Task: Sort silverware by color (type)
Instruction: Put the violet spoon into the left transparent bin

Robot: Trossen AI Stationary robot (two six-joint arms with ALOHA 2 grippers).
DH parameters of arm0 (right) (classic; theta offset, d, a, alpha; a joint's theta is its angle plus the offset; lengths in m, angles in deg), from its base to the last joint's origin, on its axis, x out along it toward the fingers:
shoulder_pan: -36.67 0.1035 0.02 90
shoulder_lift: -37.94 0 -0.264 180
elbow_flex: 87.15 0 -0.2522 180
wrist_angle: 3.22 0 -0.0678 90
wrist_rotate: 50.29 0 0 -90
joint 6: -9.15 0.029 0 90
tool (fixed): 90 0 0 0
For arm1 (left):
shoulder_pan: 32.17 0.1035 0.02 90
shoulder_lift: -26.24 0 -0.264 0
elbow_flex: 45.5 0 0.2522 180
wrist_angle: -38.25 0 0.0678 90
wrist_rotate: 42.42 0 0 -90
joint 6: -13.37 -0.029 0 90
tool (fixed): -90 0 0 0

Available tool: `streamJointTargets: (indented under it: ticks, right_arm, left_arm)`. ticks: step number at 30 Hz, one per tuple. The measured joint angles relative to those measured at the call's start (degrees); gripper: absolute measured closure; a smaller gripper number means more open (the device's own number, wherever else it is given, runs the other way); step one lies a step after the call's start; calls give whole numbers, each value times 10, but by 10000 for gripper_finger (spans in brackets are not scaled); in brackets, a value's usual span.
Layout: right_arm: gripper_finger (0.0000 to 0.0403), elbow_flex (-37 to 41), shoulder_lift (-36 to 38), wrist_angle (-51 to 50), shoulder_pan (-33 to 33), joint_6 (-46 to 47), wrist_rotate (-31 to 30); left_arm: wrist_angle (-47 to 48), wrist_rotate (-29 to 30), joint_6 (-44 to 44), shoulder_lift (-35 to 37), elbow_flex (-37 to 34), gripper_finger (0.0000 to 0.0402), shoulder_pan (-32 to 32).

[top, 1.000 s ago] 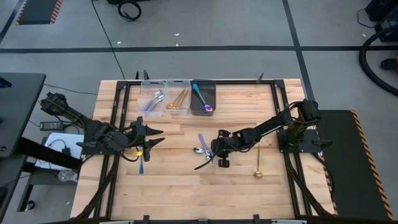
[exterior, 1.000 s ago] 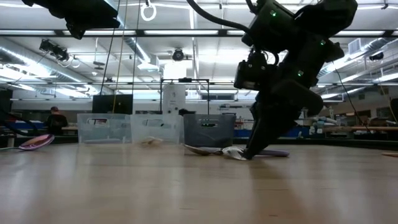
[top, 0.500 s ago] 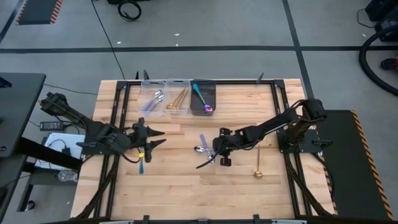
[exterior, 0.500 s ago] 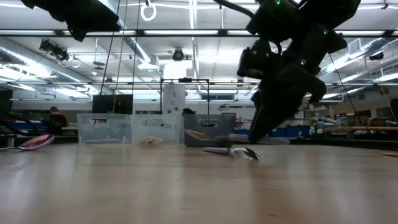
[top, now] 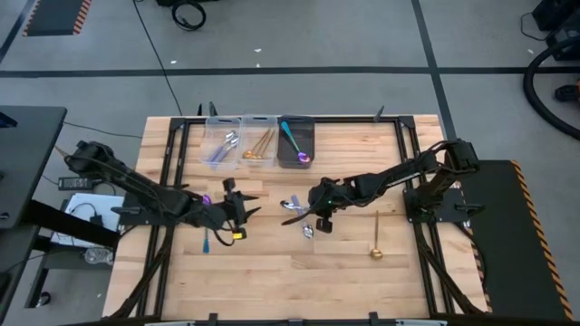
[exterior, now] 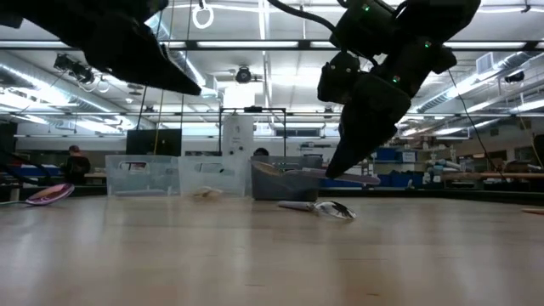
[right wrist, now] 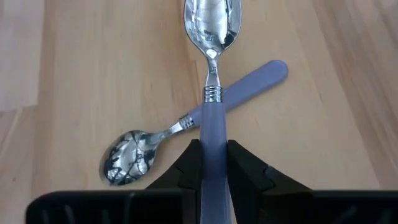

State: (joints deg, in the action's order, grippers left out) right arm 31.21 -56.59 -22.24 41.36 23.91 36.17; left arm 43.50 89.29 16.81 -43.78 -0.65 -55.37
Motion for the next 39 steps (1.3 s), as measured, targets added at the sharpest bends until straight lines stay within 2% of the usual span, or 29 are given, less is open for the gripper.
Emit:
streamJointTargets:
  ticks: [8, 11, 14, 16, 20, 25, 28, 35, 39]
  right_arm:
    - [345, -1, 0, 22, -26, 3, 5]
    - [345, -1, 0, 39, -42, 7, 19]
    - [345, -1, 0, 51, -54, 11, 21]
    - [345, -1, 0, 56, -61, 6, 21]
    - [345, -1, 2, 56, -72, -6, 1]
    - [344, -1, 23, 73, -76, -34, -35]
    - [344, -1, 42, 94, -74, -53, -45]
    - [344, -1, 58, 203, -53, -86, -40]
    - [344, -1, 57, 279, -36, -90, -30]
  left_arm:
    - [-138, 0, -113, -109, 4, 255, 17]
    - [-143, 5, -146, -154, 30, 255, 30]
    - [-143, 36, -160, -193, 65, 255, 37]
    - [-143, 59, -148, -209, 86, 255, 37]
    - [-144, 65, -102, -211, 114, 255, 36]
    - [-146, 19, -36, -203, 115, 255, 25]
    - [-156, 12, -5, -204, 90, 255, 11]
    - [-357, 13, 39, -204, -2, 255, 1]
    - [-425, 13, 60, -204, -23, 255, 11]
